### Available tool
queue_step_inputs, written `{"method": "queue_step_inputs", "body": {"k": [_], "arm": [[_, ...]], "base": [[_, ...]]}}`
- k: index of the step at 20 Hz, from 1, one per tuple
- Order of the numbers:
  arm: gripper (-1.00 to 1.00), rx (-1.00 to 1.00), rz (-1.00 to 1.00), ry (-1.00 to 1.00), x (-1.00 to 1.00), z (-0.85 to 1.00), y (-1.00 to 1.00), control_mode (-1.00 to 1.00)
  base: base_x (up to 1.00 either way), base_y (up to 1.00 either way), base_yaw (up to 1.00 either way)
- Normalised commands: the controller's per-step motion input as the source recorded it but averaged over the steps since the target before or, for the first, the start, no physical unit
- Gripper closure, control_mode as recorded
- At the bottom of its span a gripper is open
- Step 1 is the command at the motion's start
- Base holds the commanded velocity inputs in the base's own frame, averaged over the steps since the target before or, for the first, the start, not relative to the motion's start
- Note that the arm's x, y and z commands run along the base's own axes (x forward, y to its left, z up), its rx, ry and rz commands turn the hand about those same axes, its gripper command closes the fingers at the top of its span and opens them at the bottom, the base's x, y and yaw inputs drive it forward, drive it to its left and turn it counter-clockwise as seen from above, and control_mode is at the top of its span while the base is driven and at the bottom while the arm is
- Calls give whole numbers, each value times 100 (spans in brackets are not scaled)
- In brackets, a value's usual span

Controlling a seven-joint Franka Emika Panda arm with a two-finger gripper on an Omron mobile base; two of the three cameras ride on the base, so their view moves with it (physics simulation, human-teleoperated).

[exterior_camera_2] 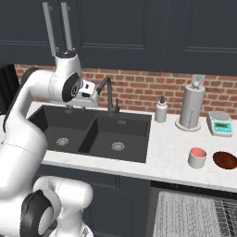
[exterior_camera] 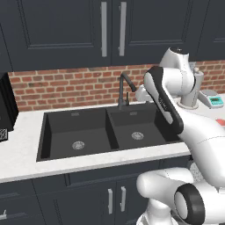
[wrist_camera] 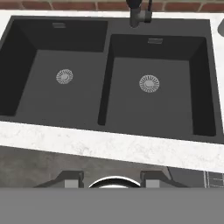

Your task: Pick up the cup and bowl from the counter, place them in the dishwasher, and close the dishwasher door.

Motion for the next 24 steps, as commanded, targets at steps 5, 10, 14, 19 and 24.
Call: {"method": "queue_step_inputs", "body": {"k": [5, 10, 14, 19, 24], "arm": [[-100, 0, 0, 0, 0, 0, -17, -100], [-100, -1, 0, 0, 0, -1, -34, -100], [-100, -5, -1, 0, 4, -10, -59, -100], [-100, -9, -3, 3, 17, -20, -75, -100], [-100, -13, -5, 1, 12, -32, -80, -100]], "base": [[0, 0, 0], [0, 0, 0], [0, 0, 0], [0, 0, 0], [0, 0, 0]]}}
